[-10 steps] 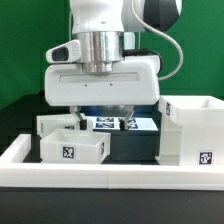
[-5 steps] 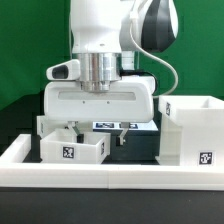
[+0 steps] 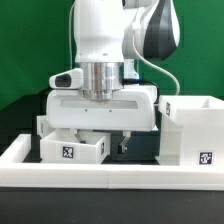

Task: Assemble drawer

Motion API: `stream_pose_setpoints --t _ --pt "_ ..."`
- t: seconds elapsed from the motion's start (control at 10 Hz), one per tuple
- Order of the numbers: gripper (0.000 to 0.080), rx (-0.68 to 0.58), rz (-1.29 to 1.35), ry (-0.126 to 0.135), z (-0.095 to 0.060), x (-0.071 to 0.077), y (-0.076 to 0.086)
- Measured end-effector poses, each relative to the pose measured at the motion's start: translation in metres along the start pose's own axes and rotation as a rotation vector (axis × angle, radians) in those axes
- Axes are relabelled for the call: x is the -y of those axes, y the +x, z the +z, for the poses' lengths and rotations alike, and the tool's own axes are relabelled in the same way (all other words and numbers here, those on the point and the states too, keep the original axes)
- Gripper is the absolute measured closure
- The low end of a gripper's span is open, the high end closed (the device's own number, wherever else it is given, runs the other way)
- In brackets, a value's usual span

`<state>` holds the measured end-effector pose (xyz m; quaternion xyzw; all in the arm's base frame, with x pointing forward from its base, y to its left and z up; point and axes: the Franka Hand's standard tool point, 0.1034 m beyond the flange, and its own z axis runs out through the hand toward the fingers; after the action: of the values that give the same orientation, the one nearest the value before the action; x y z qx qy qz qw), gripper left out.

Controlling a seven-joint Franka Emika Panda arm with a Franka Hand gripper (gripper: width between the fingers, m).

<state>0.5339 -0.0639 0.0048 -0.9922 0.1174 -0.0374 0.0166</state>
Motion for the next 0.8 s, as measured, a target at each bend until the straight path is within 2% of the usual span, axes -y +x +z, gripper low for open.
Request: stream_pose_setpoints --t 0.2,0.3,0.4,0.5,0.6,0.7,0.8 --pt "0.018 -0.003 -0.006 0.0 0.0 0.0013 0.0003" --pt "0.0366 -0.003 -0.011 -0.001 -0.0001 0.0006 0.0004" --pt "0.0366 -0.003 -0.016 -0.001 -0.0002 -0.0003 0.0006" --pt "0.0554 -0.003 -0.017 -0.001 -0.0001 -0.0002 0.0006" --pt "0.0688 -0.003 -0.018 -0.001 -0.0001 0.0005 0.0005" --pt "0.0688 -0.005 -0.019 -0.001 -0.0003 0.0007 0.0009" --pt "0.0759 -0.006 -0.019 -0.001 -0.0003 0.0006 0.001"
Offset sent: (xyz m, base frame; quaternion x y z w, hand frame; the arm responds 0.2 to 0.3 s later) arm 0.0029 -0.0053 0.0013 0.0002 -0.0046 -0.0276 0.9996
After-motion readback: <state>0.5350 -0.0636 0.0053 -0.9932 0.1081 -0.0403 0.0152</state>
